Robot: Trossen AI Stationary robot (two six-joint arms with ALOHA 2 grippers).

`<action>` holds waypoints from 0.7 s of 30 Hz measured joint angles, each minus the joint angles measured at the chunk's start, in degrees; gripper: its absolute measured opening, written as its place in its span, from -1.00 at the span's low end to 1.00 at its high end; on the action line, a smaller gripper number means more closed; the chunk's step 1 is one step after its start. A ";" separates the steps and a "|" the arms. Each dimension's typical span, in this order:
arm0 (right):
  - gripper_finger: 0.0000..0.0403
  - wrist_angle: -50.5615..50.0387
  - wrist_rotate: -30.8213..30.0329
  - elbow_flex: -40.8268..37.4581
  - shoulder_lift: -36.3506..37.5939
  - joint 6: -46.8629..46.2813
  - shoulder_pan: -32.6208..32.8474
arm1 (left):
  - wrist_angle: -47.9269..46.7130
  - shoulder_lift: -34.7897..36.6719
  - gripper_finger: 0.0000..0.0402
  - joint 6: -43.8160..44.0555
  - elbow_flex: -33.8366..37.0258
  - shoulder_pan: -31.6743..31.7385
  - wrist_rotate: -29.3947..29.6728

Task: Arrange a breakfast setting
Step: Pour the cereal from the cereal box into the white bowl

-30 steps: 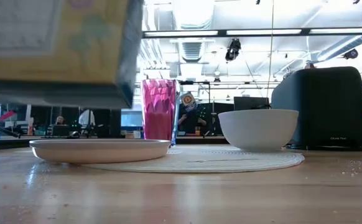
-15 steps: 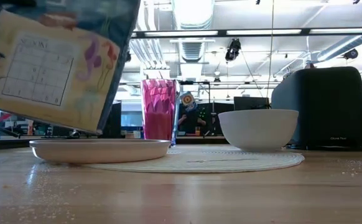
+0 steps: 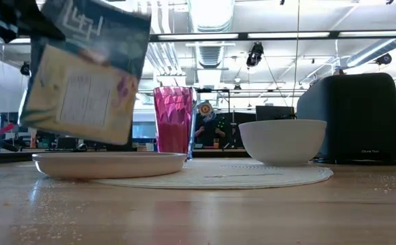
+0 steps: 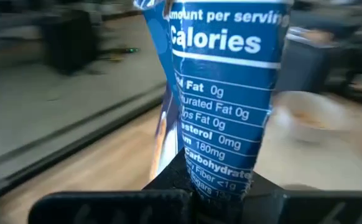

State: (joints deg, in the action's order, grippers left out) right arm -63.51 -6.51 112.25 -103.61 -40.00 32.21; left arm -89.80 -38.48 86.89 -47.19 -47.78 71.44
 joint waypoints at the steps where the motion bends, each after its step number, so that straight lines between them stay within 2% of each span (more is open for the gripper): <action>1: -0.13 0.00 0.01 0.00 0.00 -0.01 0.00 | -0.22 -0.04 -0.99 0.21 0.76 2.53 -0.07; 9: -0.13 0.00 0.00 0.00 0.00 0.02 0.00 | 7.16 -2.86 -0.99 0.82 5.98 20.10 0.55; 14: -0.13 0.00 -0.01 0.00 0.00 -0.01 0.00 | 11.54 -6.19 -0.99 0.86 7.79 27.76 3.22; 21: -0.13 0.02 0.00 0.00 0.00 0.00 0.00 | 15.83 -12.63 -0.99 1.39 8.40 37.36 3.10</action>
State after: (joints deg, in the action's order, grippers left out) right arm -63.48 -6.51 112.25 -103.61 -40.00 32.21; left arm -73.96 -51.11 88.29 -38.79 -10.42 74.55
